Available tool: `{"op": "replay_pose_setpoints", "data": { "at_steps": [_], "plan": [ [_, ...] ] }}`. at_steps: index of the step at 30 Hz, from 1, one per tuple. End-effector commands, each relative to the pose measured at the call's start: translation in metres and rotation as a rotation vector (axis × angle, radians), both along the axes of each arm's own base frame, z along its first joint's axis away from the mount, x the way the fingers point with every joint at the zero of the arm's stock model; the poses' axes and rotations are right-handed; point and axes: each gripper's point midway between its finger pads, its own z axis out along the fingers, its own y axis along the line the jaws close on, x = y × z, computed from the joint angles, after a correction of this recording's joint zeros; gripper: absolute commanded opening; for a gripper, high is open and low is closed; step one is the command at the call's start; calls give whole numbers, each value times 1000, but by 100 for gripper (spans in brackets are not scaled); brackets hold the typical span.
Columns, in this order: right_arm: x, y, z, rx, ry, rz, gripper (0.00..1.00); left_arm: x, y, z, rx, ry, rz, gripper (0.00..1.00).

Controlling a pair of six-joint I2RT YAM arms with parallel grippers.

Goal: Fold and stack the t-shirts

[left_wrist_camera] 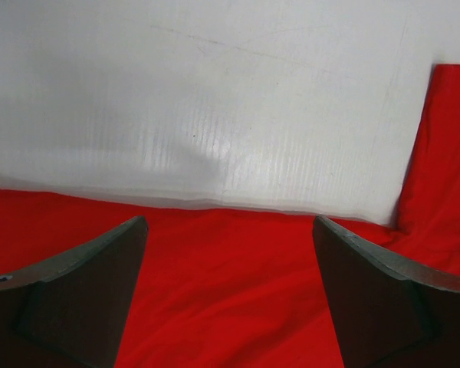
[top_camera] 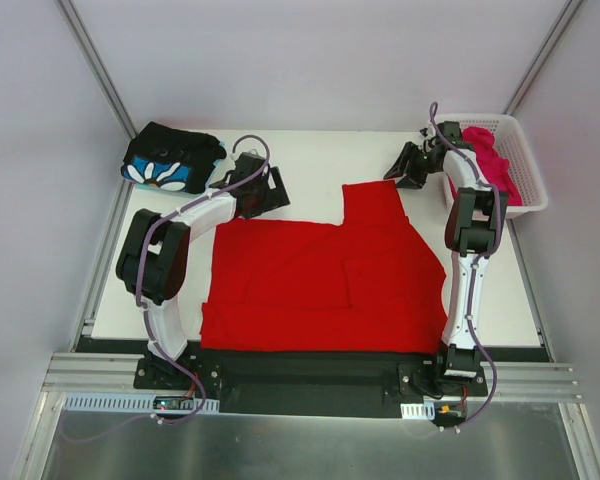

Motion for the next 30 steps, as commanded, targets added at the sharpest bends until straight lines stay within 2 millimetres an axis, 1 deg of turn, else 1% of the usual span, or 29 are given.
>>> {"op": "replay_pose_setpoints", "data": {
  "at_steps": [1, 4, 8, 12, 14, 16, 17, 18, 19, 22, 25, 26, 30],
  "plan": [
    [-10, -7, -10, 14, 78, -41, 55, 3, -1, 32, -57, -68, 4, 89],
    [-13, -5, -10, 17, 84, -32, 54, 3, -1, 31, -58, -68, 4, 89],
    [-10, -5, 0, 3, 54, -20, 54, 3, 1, 32, -58, -71, 2, 89],
    [-5, -7, 17, -8, 30, -22, 55, 3, 0, 32, -62, -68, 2, 89],
    [-5, -5, 25, -3, 21, -14, 55, 3, -1, 31, -68, -65, 2, 89],
    [-6, -3, 42, -30, -6, -2, 55, 3, -1, 31, -71, -66, 2, 89],
    [-7, 1, 48, -55, -27, 20, 55, 4, -1, 32, -73, -68, 3, 89],
    [-10, -1, 51, -86, -25, 20, 56, 3, -1, 31, -70, -67, 5, 89],
    [-10, -2, 63, -124, -56, 35, 56, 3, -1, 31, -73, -68, 5, 89],
    [-13, -7, 68, -237, -75, 51, 57, 3, -1, 31, -76, -68, 6, 89],
    [-12, -20, 61, -331, -84, 58, 58, 1, -1, 29, -79, -65, 3, 89],
    [-10, -12, 59, -354, -103, 84, 58, 1, -1, 29, -78, -63, 5, 89],
    [-1, -18, 52, -468, -164, 128, 62, 2, 0, 30, -72, -70, 1, 89]
  ]
}}
